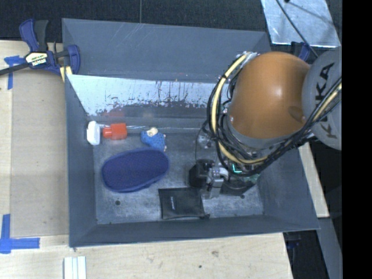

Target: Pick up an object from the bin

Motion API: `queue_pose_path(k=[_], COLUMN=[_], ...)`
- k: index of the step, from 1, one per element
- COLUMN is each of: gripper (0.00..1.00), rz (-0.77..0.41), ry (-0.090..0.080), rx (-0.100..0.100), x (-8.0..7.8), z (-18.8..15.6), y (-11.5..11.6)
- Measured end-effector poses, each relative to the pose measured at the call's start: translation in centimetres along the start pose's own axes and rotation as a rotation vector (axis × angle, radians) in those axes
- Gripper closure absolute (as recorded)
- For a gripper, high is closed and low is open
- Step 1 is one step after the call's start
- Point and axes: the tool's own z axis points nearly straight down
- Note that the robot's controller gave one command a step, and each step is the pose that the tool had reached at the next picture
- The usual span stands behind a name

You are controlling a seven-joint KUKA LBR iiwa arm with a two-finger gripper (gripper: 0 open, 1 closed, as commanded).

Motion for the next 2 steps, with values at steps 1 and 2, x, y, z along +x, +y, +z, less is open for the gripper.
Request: queue_pose_path(k=[1, 2], gripper=[0.0, 0.0], rz=[-0.255, -0.336], ry=[-0.001, -0.005], rx=[0.0, 0.0], x=[-4.2, -0.8], z=[13.9, 16.2], y=[0.1, 0.2])
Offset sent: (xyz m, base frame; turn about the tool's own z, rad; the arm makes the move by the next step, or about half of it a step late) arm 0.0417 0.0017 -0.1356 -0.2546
